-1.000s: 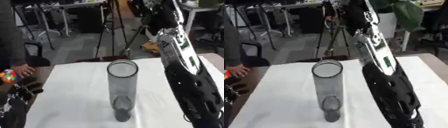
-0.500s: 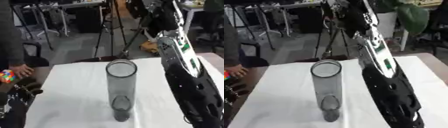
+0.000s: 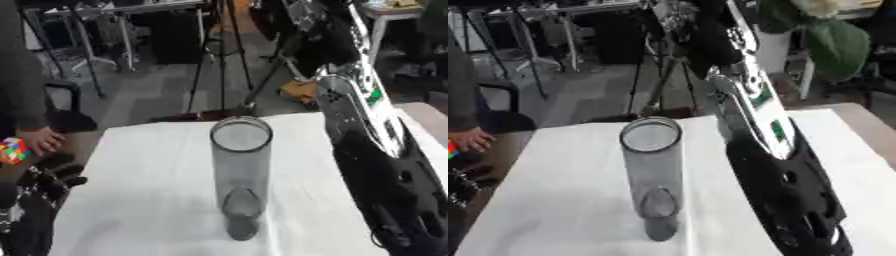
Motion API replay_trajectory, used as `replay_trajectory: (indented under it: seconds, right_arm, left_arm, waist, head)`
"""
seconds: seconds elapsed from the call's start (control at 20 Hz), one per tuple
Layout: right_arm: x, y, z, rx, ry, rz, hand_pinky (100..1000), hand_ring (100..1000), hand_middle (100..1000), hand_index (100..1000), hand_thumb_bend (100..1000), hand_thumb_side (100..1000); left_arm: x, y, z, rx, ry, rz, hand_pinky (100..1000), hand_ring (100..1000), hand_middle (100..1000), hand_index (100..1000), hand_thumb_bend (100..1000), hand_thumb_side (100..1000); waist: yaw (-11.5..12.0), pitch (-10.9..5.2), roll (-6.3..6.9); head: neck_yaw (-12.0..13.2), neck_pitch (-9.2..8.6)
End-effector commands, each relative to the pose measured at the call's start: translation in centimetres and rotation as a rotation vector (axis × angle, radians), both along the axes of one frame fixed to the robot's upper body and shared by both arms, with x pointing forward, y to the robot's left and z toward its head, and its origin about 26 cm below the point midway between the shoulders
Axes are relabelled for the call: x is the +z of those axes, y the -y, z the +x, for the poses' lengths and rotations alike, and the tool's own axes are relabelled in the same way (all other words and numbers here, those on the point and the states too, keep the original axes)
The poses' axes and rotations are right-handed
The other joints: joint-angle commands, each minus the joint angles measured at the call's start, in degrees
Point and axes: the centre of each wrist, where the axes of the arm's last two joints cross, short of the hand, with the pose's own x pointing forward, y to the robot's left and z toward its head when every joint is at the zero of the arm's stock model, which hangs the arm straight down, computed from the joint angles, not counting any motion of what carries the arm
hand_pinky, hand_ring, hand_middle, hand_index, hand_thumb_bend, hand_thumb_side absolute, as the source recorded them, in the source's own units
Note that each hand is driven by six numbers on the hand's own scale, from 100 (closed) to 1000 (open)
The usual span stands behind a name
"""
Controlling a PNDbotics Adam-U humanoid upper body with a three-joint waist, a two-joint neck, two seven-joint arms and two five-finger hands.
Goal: Arrange flowers into the vase.
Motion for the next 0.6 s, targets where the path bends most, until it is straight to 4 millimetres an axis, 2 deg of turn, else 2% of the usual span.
replay_trajectory:
  seconds: [0.05,0.6]
  right_arm:
    - [0.78,0.23,-0.48,0.005,0.036,-0.012,100,100,100,121,219,142]
    - [-0.22,0.32,-0.16,0.001,0.021,-0.051,100,100,100,119,229,149]
  left_arm:
    - [0.62,-0.53,0.09,0.011,0.022,0.011,689,707,717,789,1000,866]
    - [0.61,-0.57,0.1,0.013,0.022,0.012,689,705,717,789,1000,867]
  waist:
    - [-0.17,-1.11,-0.08]
    - [-0.48,-1.06,-0.09]
  head:
    - [0.17,0.35]
    - [0.29,0.4]
